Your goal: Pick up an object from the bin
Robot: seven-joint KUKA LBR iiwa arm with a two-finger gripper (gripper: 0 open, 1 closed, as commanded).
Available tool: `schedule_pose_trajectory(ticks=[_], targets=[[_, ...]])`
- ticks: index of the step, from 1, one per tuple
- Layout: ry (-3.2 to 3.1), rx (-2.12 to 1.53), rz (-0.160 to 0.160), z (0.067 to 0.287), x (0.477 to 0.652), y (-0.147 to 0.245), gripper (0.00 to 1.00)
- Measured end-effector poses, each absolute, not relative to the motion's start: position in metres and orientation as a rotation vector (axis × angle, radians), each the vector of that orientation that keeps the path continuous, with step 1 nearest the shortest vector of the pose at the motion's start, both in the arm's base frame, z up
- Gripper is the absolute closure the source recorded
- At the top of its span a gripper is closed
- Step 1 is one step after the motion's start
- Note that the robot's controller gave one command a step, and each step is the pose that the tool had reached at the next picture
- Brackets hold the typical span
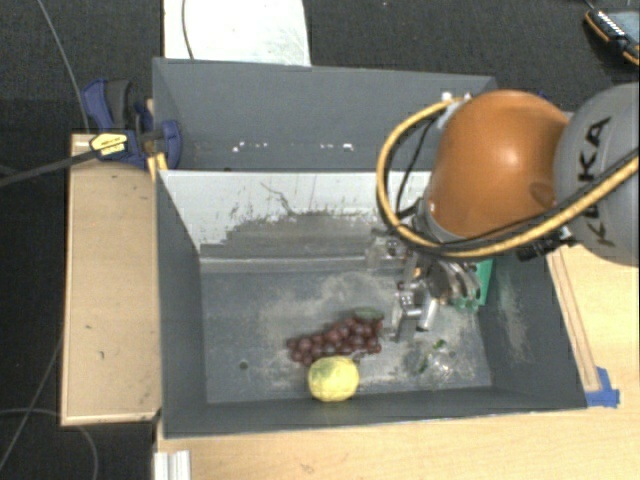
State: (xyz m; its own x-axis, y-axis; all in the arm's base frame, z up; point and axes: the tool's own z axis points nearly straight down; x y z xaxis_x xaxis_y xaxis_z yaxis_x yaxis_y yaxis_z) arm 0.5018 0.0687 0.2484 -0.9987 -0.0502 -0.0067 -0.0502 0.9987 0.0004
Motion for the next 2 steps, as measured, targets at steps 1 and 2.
schedule_pose_trajectory(ticks=[1,2], targets=[[3.126,-0.311,0.006,0.200,0.491,0.089,0.00],[3.136,0.039,-0.001,0.182,0.481,0.059,0.00]])
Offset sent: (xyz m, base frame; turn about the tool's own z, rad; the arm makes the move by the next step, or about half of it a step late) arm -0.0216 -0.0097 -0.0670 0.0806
